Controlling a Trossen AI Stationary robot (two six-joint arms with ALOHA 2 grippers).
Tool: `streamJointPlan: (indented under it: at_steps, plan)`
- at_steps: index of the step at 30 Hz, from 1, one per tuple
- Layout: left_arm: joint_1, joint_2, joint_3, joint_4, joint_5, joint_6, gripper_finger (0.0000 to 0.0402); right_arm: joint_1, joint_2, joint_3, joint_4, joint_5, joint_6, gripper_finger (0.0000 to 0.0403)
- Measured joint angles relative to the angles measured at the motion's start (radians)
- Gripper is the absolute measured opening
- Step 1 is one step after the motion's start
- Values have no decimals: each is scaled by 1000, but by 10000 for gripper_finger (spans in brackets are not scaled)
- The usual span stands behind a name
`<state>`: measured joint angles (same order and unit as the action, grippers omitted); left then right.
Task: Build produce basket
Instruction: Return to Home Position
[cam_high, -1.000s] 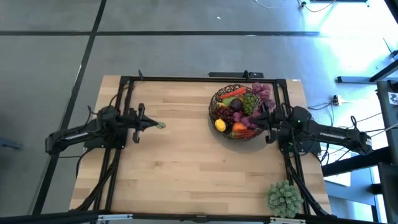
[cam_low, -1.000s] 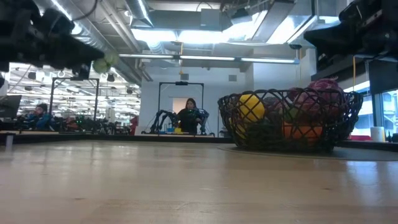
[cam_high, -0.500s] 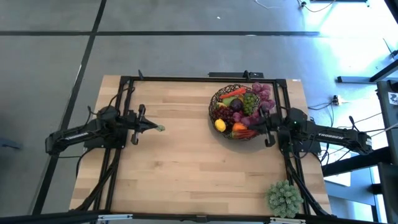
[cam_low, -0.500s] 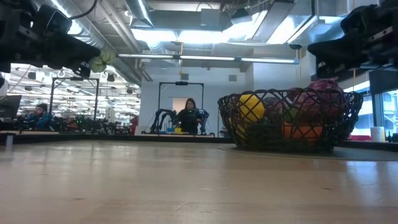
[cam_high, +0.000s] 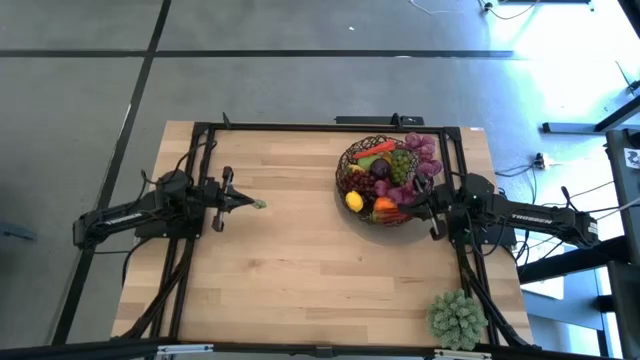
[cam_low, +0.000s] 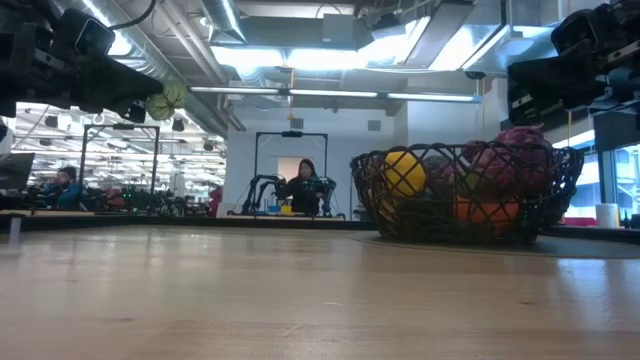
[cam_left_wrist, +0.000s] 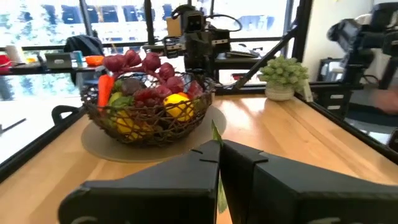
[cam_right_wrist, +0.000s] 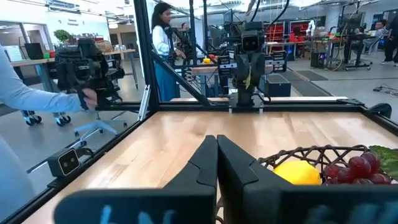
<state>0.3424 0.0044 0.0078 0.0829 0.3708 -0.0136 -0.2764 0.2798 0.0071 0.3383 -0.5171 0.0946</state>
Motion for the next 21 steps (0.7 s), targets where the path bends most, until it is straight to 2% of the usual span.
streamJointPlan:
  at_steps: [7, 21]
  plan:
    - [0, 0, 0, -2, -62, 24, 0, 0, 0, 0, 0, 0, 2, 0]
    - [0, 0, 0, -1, -66, 25, 0, 0, 0, 0, 0, 0, 5, 0]
